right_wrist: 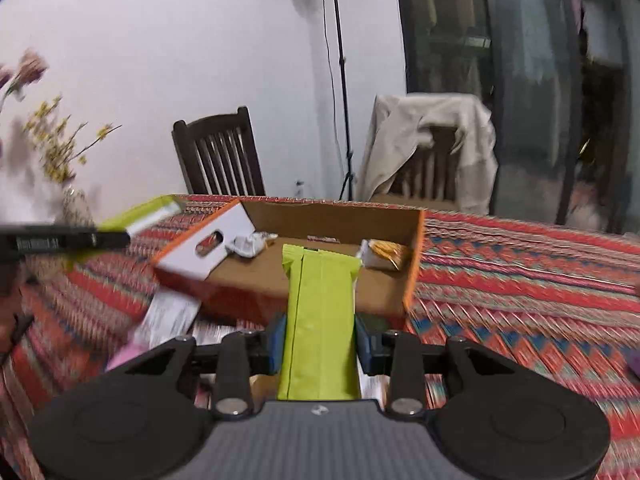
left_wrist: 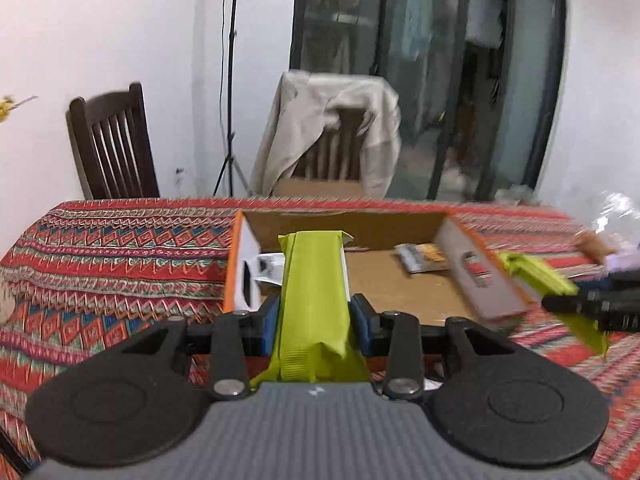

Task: Organize snacks
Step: 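Lower both green bars into the orange box and open both tools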

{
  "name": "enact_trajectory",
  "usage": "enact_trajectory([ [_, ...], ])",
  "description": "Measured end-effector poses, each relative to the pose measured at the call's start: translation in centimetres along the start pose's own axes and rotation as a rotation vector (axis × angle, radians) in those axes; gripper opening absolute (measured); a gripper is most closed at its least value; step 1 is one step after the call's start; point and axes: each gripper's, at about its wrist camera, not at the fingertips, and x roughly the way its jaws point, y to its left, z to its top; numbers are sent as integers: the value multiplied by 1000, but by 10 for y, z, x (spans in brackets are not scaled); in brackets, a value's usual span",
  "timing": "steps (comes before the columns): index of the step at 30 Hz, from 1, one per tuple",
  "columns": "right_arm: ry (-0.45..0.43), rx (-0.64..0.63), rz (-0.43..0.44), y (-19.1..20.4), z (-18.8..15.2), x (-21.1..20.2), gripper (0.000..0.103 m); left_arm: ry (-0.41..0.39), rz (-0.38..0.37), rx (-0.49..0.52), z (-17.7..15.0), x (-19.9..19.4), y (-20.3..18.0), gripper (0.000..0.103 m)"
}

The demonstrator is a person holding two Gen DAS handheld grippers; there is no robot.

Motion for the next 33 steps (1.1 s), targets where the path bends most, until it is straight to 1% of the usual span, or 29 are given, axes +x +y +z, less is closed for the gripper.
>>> enact_trajectory([
  [2,83,-24,-45,-5,28,39,35,41,31,2,11,32,4,38],
  [5,220,-67,-126,-7,54,95,35,101,53,-16,14,68,12,38],
  [7,300,-109,-188,-5,59,126,35,134,70,-6,12,87,13,38],
  [9,365,-126,-211,-2,59,151,34,157,89,-18,12,100,15,38],
  [10,390,-134,-222,-1,57,163,34,167,102,-23,11,107,15,39],
  [11,395,-146,-243,0,57,171,33,168,115,-27,10,112,13,39],
  [14,370,-194,-320,7,54,187,34,152,146,-4,6,125,9,40],
  [16,343,-202,-334,8,52,192,44,162,144,-1,4,131,8,48],
  [17,320,-204,-335,9,50,191,46,161,135,-9,3,132,9,58],
  [18,297,-208,-330,9,49,188,54,147,131,-21,3,130,11,60],
  [19,275,-203,-332,9,49,184,57,134,121,-26,3,127,11,62],
  [20,238,-192,-331,8,51,178,57,127,122,-23,4,124,11,65],
  [21,201,-181,-321,6,53,171,57,120,128,-15,7,120,11,65],
  [24,157,-164,-316,4,63,152,59,85,126,-1,15,102,11,70],
  [25,143,-170,-311,5,67,144,60,71,124,-1,19,95,11,71],
  [28,113,-185,-311,9,73,124,67,42,116,-5,28,78,10,73],
  [33,95,-193,-314,12,73,102,68,12,117,15,33,44,-4,74],
])
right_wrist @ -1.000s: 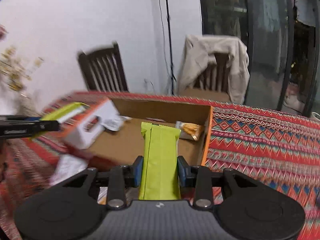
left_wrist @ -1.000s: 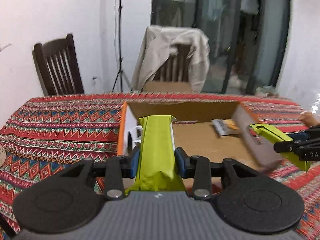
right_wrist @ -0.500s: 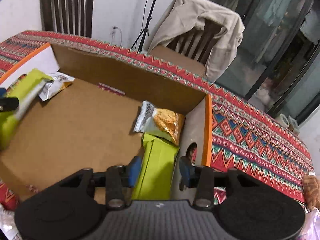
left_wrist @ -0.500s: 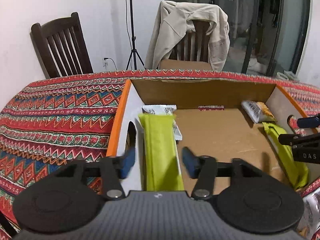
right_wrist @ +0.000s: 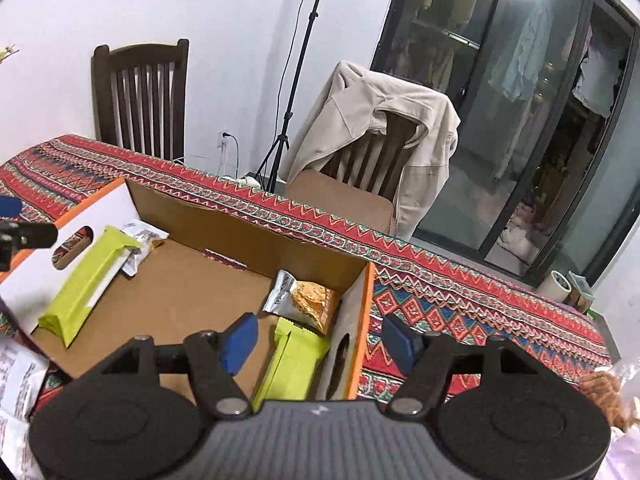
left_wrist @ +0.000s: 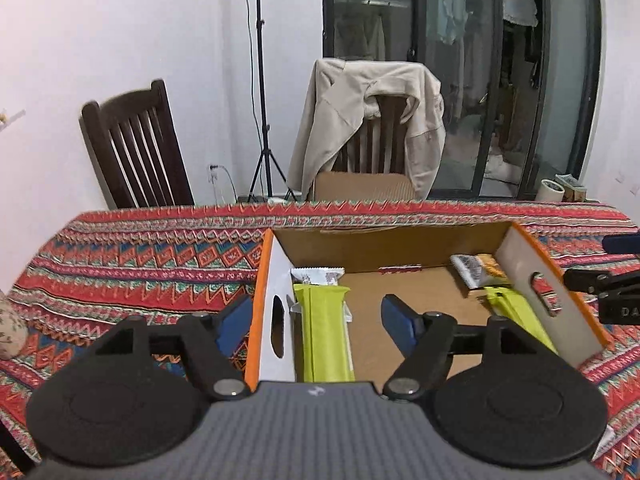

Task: Organize snacks
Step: 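Lower both green bars into the orange box and open both tools, then grasp the orange chip bag with the left tool while the right tool grasps a white packet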

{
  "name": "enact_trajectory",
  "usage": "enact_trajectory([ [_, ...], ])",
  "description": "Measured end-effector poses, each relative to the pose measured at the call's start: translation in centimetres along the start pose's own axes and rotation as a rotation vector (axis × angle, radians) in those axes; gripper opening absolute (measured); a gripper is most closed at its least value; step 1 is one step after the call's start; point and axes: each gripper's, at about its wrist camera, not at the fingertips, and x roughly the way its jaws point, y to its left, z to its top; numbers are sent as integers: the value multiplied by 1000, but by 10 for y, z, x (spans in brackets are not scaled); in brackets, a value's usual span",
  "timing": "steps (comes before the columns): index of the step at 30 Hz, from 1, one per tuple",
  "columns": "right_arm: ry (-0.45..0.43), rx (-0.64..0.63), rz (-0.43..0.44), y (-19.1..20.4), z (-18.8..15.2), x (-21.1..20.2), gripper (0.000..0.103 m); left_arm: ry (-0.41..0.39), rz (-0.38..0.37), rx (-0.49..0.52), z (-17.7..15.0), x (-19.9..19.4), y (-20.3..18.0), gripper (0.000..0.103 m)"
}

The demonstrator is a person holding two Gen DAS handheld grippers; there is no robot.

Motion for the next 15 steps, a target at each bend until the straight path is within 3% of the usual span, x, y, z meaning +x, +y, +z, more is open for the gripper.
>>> enact_trajectory([
  [5,-62,29,54,-6,-20,-50,69,-101,-15,47,-18,-70,-11,86],
  [7,-108,40,90,-7,-33,-74,77,-149,7,56,-30,-98,-15,87],
  [15,-231,98,189,-10,-120,-181,86,-281,-81,-52,-104,-204,-17,100],
])
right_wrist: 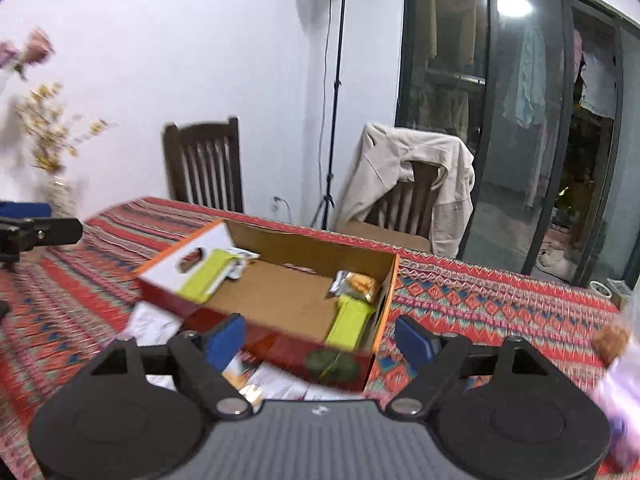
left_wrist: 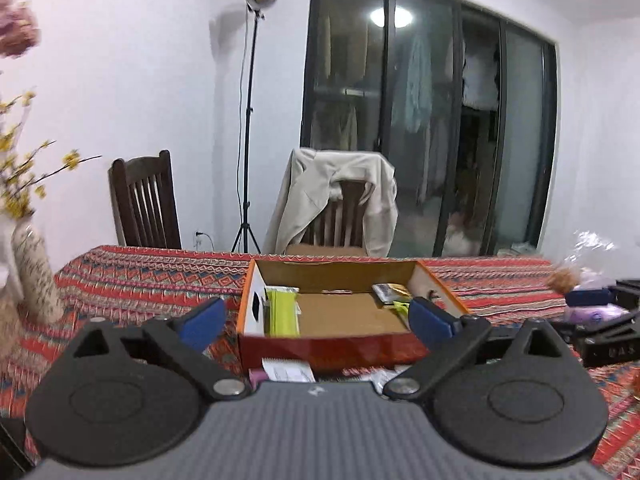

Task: Organize snacks
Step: 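Grasp the orange chip bag with the left tool while the right tool grasps a white packet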

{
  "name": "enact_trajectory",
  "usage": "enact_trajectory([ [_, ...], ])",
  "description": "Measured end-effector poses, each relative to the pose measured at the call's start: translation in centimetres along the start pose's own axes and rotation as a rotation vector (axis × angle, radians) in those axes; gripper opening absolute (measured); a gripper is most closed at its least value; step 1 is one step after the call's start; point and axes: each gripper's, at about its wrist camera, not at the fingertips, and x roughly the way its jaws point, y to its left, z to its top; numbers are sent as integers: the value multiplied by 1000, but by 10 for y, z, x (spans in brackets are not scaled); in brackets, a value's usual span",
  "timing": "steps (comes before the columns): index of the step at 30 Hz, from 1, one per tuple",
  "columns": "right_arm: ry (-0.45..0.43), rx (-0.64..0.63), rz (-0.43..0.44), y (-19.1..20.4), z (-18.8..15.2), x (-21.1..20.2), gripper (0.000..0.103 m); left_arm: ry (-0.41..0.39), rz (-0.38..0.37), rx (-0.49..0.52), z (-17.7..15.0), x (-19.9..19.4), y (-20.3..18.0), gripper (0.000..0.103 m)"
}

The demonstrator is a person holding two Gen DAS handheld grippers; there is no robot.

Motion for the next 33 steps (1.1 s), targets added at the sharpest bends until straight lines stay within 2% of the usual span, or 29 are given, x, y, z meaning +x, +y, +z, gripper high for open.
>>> enact_trajectory([
  [4,-46,33,33,5,-43,-57,88,-6,22,-7,-37,-40,-7,100],
  [8,-47,73,23,13,-83,-89,88,81,-20,-33,-81,-59,-15,103],
  [12,-49,121,-6,28,-128,-106,88,222,-77,-21,-125,-64,-20,103],
  [15,-16,108,-25,40,-161,-107,88,269,-84,-15,-144,-68,-18,103],
  [17,7,86,-31,45,-174,-108,88,280,-93,-29,-146,-67,-16,103],
  [19,27,87,-24,47,-180,-106,88,280,-104,-48,-145,-62,-17,103],
  [23,16,86,-37,49,-177,-103,88,312,-179,-88,-136,-34,-26,103],
  [26,9,78,-46,50,-173,-101,88,332,-190,-62,-128,-2,-47,103],
  [30,15,88,-62,46,-173,-100,88,374,-159,-28,-129,35,-68,103],
  [33,16,108,-80,42,-171,-96,88,399,-129,32,-138,46,-73,102],
])
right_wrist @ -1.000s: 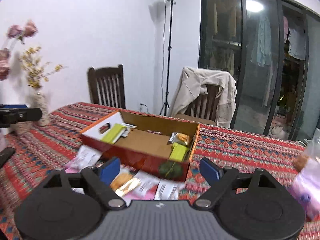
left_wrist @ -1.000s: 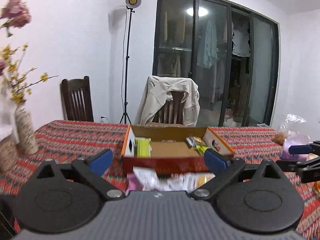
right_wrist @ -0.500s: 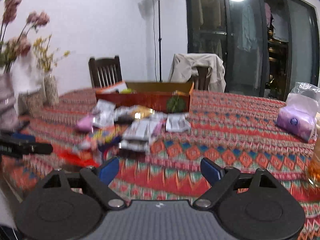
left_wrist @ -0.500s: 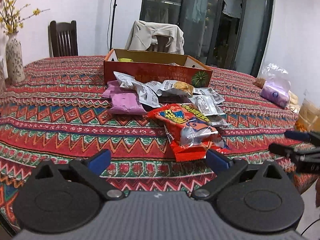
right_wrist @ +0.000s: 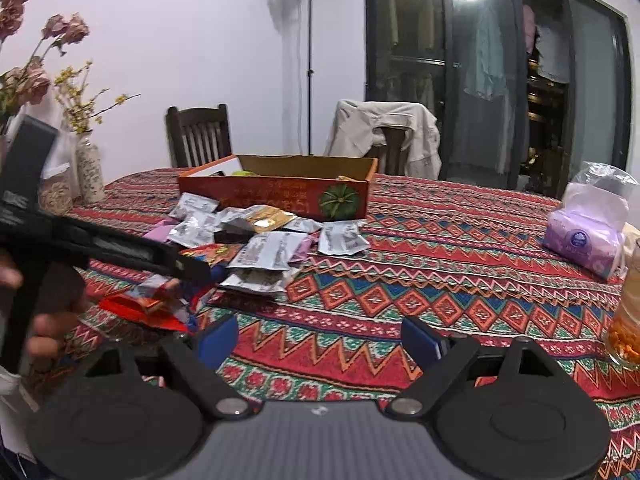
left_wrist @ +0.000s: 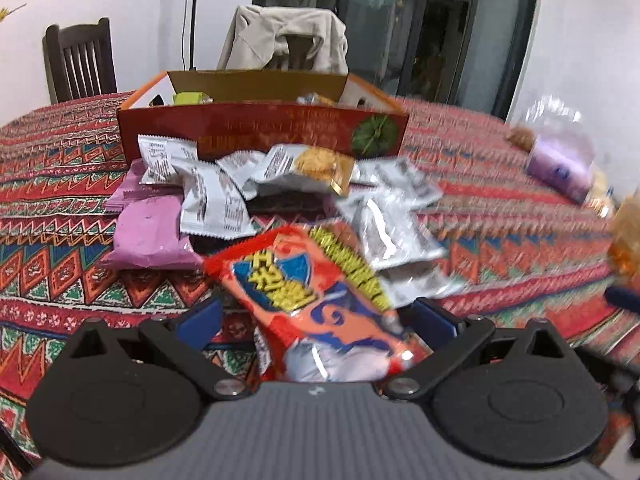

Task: Organize snacks
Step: 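Grasp the orange chip bag with the left tool while the right tool grasps a white packet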

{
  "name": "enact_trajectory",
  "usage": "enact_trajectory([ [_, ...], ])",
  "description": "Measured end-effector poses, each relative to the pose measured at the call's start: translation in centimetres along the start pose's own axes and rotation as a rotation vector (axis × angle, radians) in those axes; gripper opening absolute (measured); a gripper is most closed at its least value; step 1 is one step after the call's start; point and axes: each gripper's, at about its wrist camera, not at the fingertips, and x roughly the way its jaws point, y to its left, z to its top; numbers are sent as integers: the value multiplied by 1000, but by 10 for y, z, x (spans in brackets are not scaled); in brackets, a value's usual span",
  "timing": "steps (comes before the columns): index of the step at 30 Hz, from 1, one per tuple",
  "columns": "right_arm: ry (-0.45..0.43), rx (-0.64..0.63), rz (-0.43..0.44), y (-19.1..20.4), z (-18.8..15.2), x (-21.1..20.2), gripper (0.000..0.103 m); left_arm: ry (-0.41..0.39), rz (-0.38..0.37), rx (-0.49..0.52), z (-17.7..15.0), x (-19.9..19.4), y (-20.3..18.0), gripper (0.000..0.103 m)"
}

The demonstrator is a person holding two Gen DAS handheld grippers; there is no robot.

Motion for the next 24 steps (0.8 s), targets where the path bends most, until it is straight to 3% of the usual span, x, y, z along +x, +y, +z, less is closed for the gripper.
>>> enact_trajectory([
  [2,5,12,-4,-1,2,5,88,-3,-4,26,-7,-3,5,98],
  [6,35,6,16,6,9,25,88,-3,-9,28,-16,-16,28,76],
  [10,48,15,52,17,23,52,88,-17,-19,-1,-16,-26,50,75],
  [12,53,28,77,21,32,71,85,-39,-51,1,-12,-22,52,81],
  [14,64,44,81,25,43,92,81,-32,-67,-5,-7,-11,50,81],
  [17,82,48,79,33,58,117,75,-23,-57,5,-4,-5,46,56],
  [18,82,38,73,37,61,123,73,-29,-65,16,-4,-10,45,53],
  [20,92,7,55,46,65,136,70,-43,-87,22,-8,-25,49,53],
  [22,122,12,50,51,65,149,56,-63,-84,12,-14,-41,57,53],
  [24,138,0,54,58,63,159,50,-75,-61,-6,-16,-53,65,53],
])
